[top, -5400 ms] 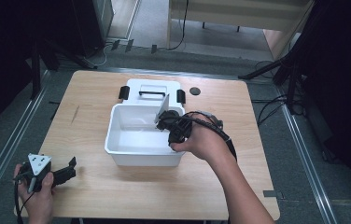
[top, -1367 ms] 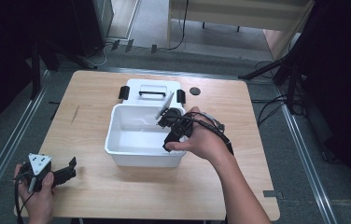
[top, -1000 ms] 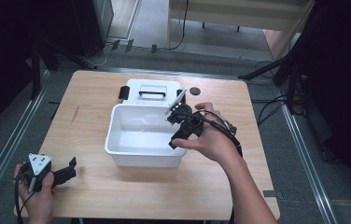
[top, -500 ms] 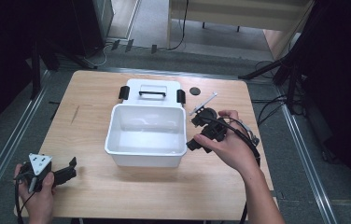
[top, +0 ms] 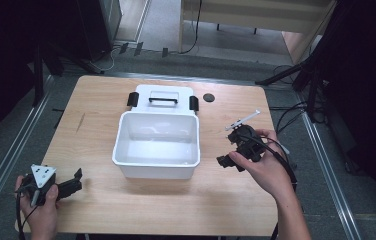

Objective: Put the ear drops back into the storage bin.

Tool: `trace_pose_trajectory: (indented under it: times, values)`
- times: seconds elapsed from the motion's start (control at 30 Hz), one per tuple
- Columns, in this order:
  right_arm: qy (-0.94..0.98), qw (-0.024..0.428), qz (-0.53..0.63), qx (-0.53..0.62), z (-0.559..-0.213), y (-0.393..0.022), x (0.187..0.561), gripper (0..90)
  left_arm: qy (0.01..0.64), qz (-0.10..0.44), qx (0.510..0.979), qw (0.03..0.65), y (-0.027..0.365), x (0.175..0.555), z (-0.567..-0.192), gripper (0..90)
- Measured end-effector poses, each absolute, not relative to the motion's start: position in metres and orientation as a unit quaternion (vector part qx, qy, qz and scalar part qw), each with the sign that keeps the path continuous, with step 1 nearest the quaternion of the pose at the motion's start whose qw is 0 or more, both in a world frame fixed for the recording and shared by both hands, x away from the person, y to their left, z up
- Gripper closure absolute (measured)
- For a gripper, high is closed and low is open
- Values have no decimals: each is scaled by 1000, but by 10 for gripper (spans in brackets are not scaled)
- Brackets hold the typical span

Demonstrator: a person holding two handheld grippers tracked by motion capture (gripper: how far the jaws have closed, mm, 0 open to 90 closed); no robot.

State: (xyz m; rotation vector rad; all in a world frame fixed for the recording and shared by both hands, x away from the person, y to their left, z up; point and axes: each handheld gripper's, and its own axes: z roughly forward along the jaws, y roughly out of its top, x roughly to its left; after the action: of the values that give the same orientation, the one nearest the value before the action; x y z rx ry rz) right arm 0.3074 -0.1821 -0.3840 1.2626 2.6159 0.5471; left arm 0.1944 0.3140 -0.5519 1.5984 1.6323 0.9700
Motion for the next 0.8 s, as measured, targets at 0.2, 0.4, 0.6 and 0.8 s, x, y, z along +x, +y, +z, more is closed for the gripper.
trace_pose_trajectory:
  times: [0.2,0.4,0.6,0.8]
  values:
    - [872,103,192,438,-397,-199,304,177,621,370,611,323,314,194,-552,0]
    - [856,118,212,457,-413,-220,300,178,620,370,611,325,314,194,-552,0]
    - [835,130,220,487,-430,-239,296,183,619,372,611,324,313,194,-552,0]
    - [818,131,237,507,-451,-260,292,159,617,374,612,323,313,194,-552,0]
